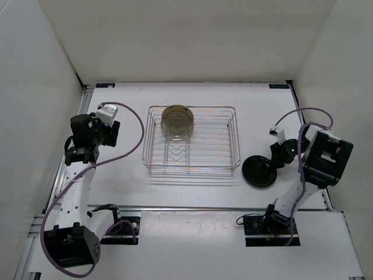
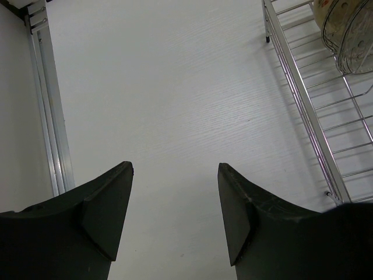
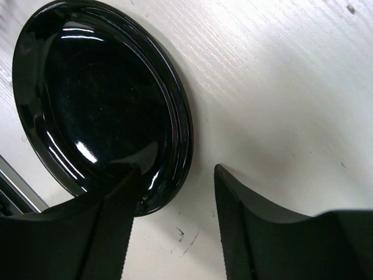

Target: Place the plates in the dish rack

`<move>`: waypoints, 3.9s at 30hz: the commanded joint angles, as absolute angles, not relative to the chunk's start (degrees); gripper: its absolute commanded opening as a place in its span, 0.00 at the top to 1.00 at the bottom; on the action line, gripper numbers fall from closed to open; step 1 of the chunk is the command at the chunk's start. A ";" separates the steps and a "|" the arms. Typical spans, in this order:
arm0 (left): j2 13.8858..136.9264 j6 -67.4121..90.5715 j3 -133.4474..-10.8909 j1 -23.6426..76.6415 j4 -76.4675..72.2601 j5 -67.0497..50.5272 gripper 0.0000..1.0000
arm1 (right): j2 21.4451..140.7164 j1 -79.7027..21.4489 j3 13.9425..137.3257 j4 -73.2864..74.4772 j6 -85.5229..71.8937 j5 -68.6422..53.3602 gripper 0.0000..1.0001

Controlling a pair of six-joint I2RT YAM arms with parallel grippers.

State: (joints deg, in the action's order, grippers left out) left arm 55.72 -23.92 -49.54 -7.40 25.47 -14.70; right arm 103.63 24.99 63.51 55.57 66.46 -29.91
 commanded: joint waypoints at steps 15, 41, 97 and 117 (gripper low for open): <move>54.67 -24.35 -50.54 -8.26 25.49 -16.88 0.29 | 103.10 21.97 62.23 56.07 66.45 -27.42 0.53; 53.09 -24.35 -50.01 -8.78 25.49 -16.88 0.29 | 103.62 20.39 61.70 57.13 65.39 -29.00 0.90; 52.03 -24.35 -48.43 -8.79 25.49 -17.40 0.29 | 93.87 22.59 75.59 30.23 28.56 -22.68 1.00; 52.03 -23.30 -48.43 -8.79 25.49 -18.46 0.29 | 83.77 19.07 80.85 30.50 26.37 -14.25 1.00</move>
State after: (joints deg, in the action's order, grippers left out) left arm 53.41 -24.05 -49.10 -8.51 25.47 -16.56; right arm 87.37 20.58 76.01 32.25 27.14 -17.89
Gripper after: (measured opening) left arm 0.706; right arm 0.043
